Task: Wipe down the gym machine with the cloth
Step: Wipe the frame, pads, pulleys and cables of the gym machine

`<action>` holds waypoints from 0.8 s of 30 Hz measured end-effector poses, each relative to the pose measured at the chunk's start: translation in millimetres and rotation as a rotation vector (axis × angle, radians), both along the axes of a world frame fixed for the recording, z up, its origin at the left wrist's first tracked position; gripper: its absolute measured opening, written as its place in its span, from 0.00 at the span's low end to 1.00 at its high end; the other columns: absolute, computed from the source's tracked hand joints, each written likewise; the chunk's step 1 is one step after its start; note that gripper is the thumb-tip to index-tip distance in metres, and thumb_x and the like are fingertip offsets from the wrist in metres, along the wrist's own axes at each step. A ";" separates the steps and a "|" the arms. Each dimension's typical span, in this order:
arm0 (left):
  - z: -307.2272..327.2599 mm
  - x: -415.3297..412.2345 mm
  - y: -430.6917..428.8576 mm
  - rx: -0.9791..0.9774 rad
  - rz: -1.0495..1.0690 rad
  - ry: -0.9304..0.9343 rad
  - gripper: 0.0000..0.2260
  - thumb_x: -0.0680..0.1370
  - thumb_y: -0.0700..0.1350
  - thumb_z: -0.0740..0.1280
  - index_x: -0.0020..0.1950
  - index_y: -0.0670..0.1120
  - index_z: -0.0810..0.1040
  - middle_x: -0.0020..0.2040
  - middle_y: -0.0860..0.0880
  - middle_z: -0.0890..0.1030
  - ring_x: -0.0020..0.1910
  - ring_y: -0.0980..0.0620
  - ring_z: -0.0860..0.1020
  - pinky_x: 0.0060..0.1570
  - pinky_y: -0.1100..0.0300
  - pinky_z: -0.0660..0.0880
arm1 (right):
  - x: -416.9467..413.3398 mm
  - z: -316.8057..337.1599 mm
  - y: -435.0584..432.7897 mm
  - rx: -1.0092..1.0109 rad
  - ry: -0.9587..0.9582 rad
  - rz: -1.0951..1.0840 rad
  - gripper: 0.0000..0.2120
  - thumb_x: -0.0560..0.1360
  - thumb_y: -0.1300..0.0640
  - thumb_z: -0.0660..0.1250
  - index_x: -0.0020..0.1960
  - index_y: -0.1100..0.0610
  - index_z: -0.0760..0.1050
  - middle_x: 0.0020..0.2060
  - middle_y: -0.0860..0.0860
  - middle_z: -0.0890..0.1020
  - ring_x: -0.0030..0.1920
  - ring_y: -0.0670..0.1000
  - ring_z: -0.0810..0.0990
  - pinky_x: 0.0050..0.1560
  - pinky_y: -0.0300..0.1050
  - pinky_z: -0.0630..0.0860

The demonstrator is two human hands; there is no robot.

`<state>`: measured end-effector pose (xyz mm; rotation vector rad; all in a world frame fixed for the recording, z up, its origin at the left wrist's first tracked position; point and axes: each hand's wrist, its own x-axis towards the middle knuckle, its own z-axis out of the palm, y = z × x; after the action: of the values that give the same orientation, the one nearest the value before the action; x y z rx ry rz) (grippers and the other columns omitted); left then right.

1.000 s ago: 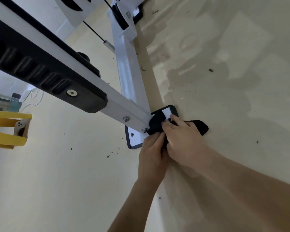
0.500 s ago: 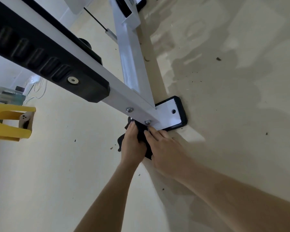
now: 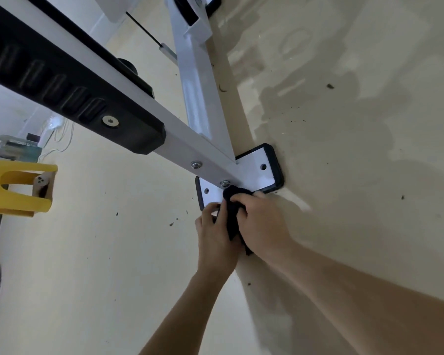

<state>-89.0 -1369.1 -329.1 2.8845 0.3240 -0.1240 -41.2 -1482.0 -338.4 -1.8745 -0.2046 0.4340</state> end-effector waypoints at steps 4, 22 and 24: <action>14.6 11.6 13.2 -0.199 0.364 -0.214 0.24 0.69 0.39 0.70 0.62 0.56 0.72 0.56 0.58 0.70 0.52 0.66 0.73 0.47 0.73 0.71 | -10.2 2.5 3.5 -0.197 -0.318 0.189 0.28 0.76 0.57 0.58 0.76 0.54 0.61 0.67 0.56 0.67 0.65 0.57 0.70 0.62 0.50 0.72; 30.1 19.8 29.5 0.435 -0.024 0.200 0.15 0.75 0.47 0.65 0.60 0.59 0.76 0.37 0.51 0.74 0.34 0.46 0.74 0.30 0.59 0.62 | -5.2 10.0 -9.1 -0.504 -0.405 0.303 0.29 0.73 0.57 0.49 0.74 0.53 0.62 0.67 0.53 0.68 0.62 0.56 0.70 0.55 0.51 0.68; 42.0 24.8 55.7 0.289 0.185 0.177 0.13 0.71 0.48 0.64 0.52 0.60 0.80 0.35 0.53 0.76 0.35 0.49 0.75 0.31 0.59 0.67 | -10.5 8.2 6.9 -0.402 -0.354 0.467 0.31 0.76 0.54 0.53 0.78 0.52 0.50 0.73 0.53 0.59 0.68 0.56 0.63 0.60 0.53 0.66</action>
<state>-64.2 -1313.4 -287.0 3.1119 0.6923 -0.3255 -51.6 -1475.1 -330.2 -2.2937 -0.8580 0.4781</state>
